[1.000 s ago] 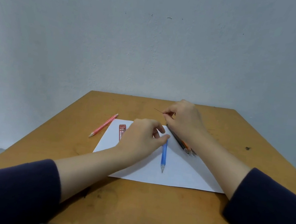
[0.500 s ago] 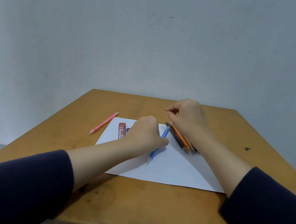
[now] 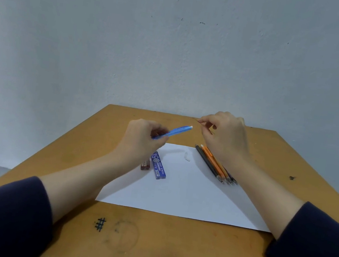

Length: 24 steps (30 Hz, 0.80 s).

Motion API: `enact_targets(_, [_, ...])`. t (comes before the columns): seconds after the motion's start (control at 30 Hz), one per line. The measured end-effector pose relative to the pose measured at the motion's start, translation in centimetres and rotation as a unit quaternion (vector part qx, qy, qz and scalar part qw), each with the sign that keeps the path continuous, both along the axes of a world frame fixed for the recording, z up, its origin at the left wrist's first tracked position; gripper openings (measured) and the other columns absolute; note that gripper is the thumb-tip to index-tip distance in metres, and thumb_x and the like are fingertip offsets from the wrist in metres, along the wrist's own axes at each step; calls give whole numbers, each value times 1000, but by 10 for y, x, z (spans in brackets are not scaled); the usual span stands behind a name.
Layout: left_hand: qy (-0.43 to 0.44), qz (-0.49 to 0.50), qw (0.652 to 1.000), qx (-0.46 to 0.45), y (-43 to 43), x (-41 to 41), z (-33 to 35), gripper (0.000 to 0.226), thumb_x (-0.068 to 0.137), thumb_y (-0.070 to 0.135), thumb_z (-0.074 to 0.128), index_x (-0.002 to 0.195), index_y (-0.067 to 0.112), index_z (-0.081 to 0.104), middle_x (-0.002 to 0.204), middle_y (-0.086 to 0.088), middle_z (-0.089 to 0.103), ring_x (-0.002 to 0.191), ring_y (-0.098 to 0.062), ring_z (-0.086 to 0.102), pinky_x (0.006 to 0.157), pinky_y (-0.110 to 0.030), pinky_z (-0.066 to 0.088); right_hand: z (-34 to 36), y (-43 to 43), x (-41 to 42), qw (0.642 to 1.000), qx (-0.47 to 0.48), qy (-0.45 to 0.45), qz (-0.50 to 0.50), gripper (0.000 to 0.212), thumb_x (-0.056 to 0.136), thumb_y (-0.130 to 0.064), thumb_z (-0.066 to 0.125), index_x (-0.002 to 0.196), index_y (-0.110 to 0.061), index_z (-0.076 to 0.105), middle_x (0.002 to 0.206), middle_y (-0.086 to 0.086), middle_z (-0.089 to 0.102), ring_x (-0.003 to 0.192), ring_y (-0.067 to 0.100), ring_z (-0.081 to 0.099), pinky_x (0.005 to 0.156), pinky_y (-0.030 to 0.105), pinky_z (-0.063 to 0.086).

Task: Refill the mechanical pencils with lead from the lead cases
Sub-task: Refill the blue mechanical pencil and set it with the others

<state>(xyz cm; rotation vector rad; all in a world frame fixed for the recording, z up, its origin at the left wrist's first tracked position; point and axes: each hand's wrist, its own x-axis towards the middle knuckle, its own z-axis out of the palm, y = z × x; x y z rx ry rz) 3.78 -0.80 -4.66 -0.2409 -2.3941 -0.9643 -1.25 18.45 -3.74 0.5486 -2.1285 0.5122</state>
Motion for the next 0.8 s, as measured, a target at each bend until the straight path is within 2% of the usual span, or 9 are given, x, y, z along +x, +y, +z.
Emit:
enact_targets(0.07, [38,2,999,-1,-9,-2,-1,22,84,5,69,104,10,74,86,5,67,74,-7,58,68,-1,39,0,-1,1,1000,-3,18,14,13,78,-10,67,84,-19,75,72,-2,67,68,19,61,71,35,38])
enact_targets(0.17, [65,-2,997,32,-18,-6,-7,25,84,2,68,107,11,73,87,6,66,74,4,55,70,-1,37,-1,-1,1,999,-1,27,34,13,79,-12,66,83,-19,75,74,-2,67,64,18,61,72,36,39])
enact_targets(0.43, [56,-25,996,62,-27,-14,-16,26,83,1,69,104,15,74,81,20,63,74,11,57,68,-3,39,-7,0,-5,997,33,62,36,13,75,-11,66,79,-18,76,70,-1,64,61,19,60,69,35,35])
enact_targets(0.8, [61,-57,994,71,-24,-12,-19,29,82,0,70,101,21,74,86,22,64,78,13,58,71,-5,40,-11,-1,-7,994,55,84,52,13,74,-12,66,79,-19,76,70,-1,63,63,20,61,69,36,35])
